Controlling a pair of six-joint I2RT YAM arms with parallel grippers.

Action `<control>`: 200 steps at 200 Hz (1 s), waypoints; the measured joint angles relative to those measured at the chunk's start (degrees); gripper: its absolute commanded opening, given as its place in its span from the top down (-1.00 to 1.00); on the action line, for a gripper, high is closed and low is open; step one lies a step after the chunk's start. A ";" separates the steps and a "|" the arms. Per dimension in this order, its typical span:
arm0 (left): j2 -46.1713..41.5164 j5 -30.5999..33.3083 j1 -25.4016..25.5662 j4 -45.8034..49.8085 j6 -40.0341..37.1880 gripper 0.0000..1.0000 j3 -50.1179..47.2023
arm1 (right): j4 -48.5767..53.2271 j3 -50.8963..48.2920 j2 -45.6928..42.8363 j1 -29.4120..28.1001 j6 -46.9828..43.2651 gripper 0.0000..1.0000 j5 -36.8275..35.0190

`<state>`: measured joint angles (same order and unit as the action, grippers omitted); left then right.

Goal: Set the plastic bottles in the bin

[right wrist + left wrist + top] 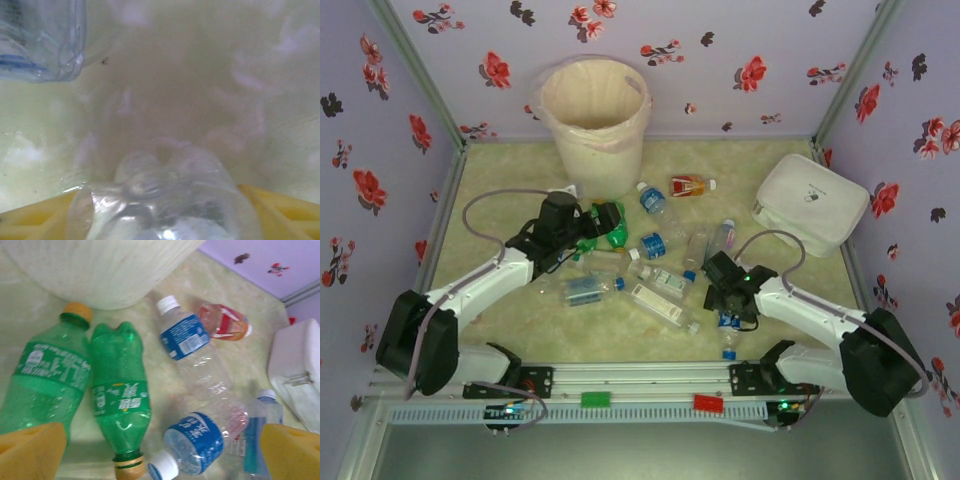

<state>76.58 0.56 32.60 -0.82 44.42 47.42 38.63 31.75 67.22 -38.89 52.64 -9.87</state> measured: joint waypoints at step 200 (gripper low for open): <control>-12.15 -16.70 2.73 -19.78 -2.71 -1.00 -13.86 | -17.88 32.48 11.61 1.95 -8.90 0.06 10.99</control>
<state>64.42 -16.14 35.33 -20.60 41.71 33.56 20.75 64.23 78.83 -36.95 43.75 1.13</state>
